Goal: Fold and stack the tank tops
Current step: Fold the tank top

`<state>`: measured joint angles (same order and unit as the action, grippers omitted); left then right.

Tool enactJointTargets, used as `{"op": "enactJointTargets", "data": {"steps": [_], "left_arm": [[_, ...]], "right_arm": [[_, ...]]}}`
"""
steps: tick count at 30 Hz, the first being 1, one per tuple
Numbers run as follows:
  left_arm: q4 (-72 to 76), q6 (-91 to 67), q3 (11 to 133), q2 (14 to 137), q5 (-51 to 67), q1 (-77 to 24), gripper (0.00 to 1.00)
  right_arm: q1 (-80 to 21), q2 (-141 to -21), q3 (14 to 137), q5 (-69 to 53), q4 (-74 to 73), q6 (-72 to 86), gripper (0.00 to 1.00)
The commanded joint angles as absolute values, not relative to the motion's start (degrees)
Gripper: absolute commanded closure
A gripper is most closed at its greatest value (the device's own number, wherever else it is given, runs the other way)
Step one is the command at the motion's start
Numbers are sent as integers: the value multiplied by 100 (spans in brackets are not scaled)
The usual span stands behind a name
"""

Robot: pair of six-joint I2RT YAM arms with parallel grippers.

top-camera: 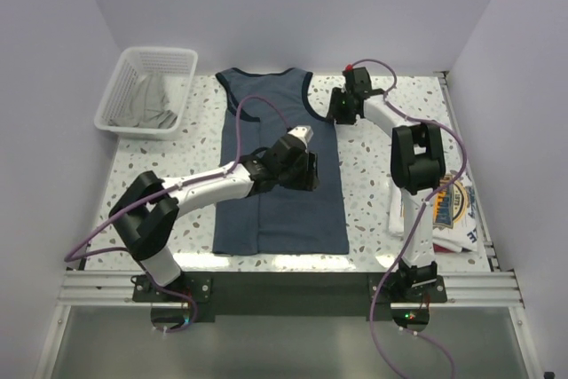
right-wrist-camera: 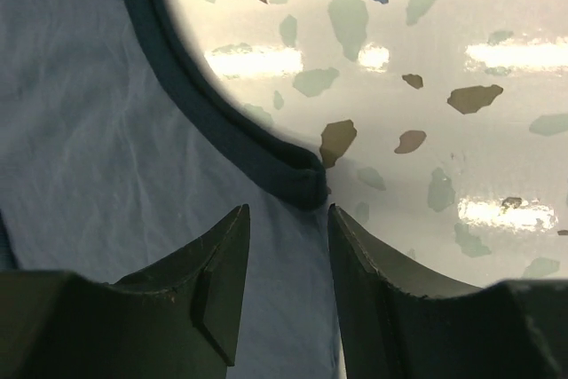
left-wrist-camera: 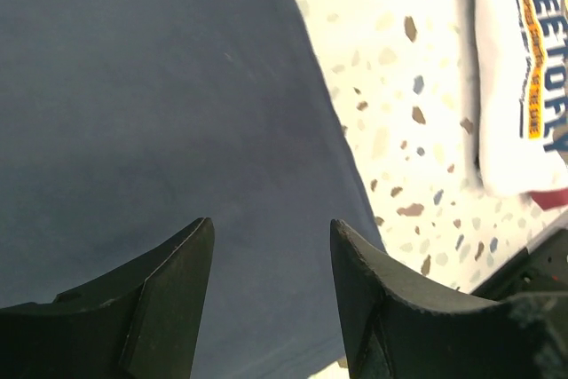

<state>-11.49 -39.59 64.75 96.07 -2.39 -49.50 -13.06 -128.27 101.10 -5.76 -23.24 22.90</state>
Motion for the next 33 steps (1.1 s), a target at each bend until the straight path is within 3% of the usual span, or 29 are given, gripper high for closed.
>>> {"op": "enactJointTargets", "data": {"steps": [1, 6, 19, 20, 26, 33], "left_arm": [[-958, -4078, 6513, 9413, -308, -5238, 41], [-1186, -4131, 6662, 9632, -457, -5782, 44], [-1230, -4491, 6802, 10063, -642, -6600, 44], [-1239, -4500, 6829, 10142, -650, -6661, 44], [-1441, -4535, 7101, 10450, -685, -7030, 45], [-1538, -4640, 7163, 10582, -730, -7426, 52]], "right_arm": [[-1318, -12867, 10476, -651, -2373, 2180, 56], [-1318, -12955, 10477, -369, -2435, 2171, 69], [-1318, -13183, 10546, -185, -2496, 2048, 61], [-1318, -13201, 10573, -167, -2513, 2048, 62], [-1310, -13228, 10565, -97, -2523, 2030, 94], [-1301, -13105, 10441, -35, -2443, 2030, 99]]}}
